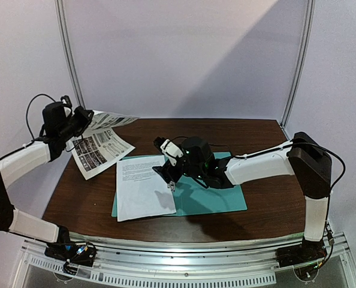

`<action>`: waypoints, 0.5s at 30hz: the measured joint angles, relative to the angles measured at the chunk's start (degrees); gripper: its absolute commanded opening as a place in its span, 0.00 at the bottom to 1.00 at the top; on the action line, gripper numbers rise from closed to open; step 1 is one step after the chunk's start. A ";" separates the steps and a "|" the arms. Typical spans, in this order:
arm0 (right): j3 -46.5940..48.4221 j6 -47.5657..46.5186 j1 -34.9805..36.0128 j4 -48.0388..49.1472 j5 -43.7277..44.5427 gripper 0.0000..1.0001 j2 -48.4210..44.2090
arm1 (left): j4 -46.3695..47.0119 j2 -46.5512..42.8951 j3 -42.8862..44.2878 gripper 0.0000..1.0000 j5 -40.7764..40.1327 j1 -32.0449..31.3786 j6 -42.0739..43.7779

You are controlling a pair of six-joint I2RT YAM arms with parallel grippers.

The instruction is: Put the files into the folder

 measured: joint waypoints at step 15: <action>-8.37 -3.45 -7.45 -1.64 14.29 0.83 -17.68 | -11.58 6.51 34.69 0.00 3.08 -18.82 14.08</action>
